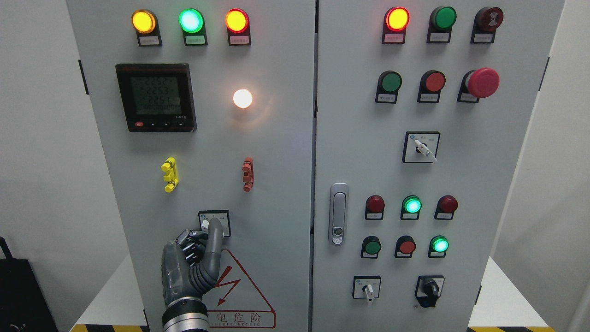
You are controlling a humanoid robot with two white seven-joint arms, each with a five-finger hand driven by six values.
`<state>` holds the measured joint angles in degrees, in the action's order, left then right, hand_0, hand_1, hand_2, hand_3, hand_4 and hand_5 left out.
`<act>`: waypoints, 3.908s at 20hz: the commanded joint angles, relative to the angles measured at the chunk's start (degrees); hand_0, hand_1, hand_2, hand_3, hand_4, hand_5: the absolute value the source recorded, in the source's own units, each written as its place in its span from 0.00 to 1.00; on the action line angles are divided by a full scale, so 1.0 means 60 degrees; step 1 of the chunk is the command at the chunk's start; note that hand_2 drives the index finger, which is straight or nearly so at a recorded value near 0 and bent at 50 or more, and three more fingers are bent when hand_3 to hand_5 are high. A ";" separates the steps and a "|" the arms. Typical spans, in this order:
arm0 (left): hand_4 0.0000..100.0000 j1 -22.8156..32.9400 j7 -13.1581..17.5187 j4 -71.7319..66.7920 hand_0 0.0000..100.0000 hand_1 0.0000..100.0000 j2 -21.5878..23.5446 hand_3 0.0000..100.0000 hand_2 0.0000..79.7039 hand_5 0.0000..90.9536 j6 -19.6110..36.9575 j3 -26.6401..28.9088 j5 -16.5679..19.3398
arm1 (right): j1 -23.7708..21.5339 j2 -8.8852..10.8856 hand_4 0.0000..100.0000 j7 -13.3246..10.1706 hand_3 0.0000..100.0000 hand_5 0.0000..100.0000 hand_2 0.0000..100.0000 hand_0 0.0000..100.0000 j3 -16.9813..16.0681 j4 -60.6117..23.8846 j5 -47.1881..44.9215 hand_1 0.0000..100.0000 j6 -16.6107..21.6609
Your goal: Turn on light switch 1
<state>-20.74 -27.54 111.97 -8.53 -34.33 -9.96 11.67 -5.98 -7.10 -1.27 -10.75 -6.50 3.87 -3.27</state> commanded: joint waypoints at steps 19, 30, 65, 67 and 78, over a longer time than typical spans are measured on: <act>1.00 0.0849 0.0444 0.0117 0.04 0.30 0.0118 1.00 0.79 0.94 0.1048 0.0004 -0.0070 | 0.0000 -0.0003 0.00 0.0006 0.00 0.00 0.00 0.00 0.0004 0.0000 0.0000 0.00 0.0003; 1.00 0.2927 0.0971 0.0191 0.00 0.30 0.0410 1.00 0.80 0.95 0.3712 0.0267 -0.0040 | 0.0000 -0.0002 0.00 0.0006 0.00 0.00 0.00 0.00 -0.0010 0.0000 0.0000 0.00 0.0003; 0.61 0.7046 0.5131 -1.7490 0.06 0.24 0.1539 0.57 0.39 0.26 1.3313 0.3183 -0.1725 | 0.0000 -0.0003 0.00 0.0006 0.00 0.00 0.00 0.00 -0.0010 0.0000 0.0000 0.00 0.0003; 0.54 0.7031 0.5234 -1.7505 0.12 0.21 0.1539 0.50 0.32 0.17 1.2449 0.3052 -0.1696 | 0.0000 0.0012 0.00 0.0006 0.00 0.00 0.00 0.00 0.0004 0.0000 0.0000 0.00 0.0003; 0.07 0.6141 0.5381 -1.7695 0.27 0.07 0.1348 0.00 0.00 0.00 0.8948 0.2128 -0.1681 | 0.0000 -0.0003 0.00 0.0006 0.00 0.00 0.00 0.00 0.0004 0.0000 0.0000 0.00 0.0003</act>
<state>19.90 4.78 15.43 -0.16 24.66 5.38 0.14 -5.98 -7.10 -1.30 -10.75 -6.50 3.87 -3.27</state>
